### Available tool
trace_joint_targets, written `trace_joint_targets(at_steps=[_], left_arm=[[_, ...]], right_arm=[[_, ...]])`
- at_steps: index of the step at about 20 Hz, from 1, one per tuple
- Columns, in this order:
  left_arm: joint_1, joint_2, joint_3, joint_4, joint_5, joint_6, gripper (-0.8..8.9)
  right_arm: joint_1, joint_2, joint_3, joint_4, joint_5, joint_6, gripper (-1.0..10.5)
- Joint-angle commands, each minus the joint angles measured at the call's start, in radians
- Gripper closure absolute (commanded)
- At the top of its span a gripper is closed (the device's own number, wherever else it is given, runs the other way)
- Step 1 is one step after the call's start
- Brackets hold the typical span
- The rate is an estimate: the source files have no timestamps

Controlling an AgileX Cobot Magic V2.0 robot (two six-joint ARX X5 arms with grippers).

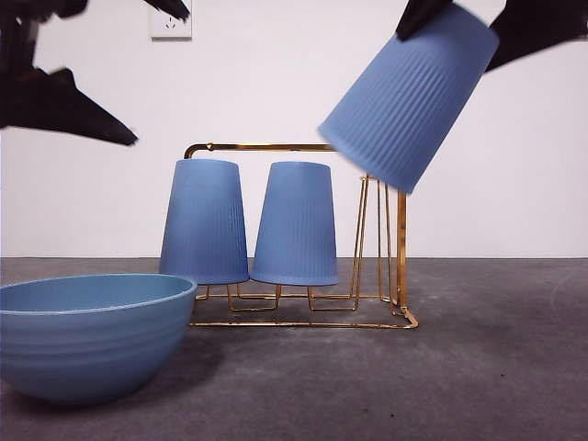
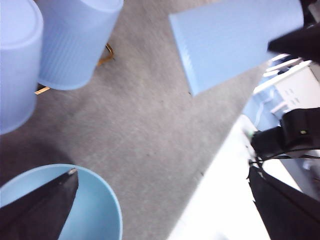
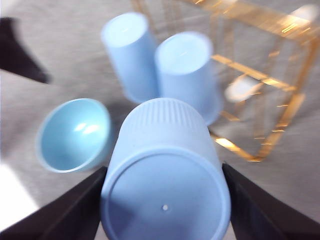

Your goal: Right arm lift cup from the cupboard, then place it on the right of the bowl

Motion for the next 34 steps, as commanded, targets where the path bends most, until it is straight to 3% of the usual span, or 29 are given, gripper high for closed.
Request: trace_joint_targets(at_steps=[1,10,16,18,26,27,34], left_arm=[[-0.005,0.050,0.016,0.029,0.059,-0.003,2.57],[0.003,0.251,0.016,0.157,0.314,-0.067,2.87],[0.005,0.364,0.016,0.264,0.488,-0.150,2.87],[0.005,0.384,0.016,0.302,0.495,-0.182,2.87],[-0.010,0.398,0.016,0.365,0.541,-0.256,2.90],[-0.013,0.398,0.016,0.373,0.541,-0.258,3.02],[-0.024,0.398,0.016,0.380,0.541,-0.263,6.29]], right_arm=[[0.007,-0.013,-0.082,0.129,-0.076,0.084,7.3],[0.005,-0.044,-0.396,0.627,-0.287,0.321,7.4],[0.008,-0.041,-0.572,0.979,-0.260,0.520,7.3],[0.016,-0.039,-0.618,1.062,-0.239,0.562,7.4],[0.071,0.068,-0.650,1.245,-0.162,0.623,7.4],[0.079,0.091,-0.650,1.262,-0.159,0.624,7.4],[0.131,0.224,-0.650,1.422,-0.153,0.685,7.4]])
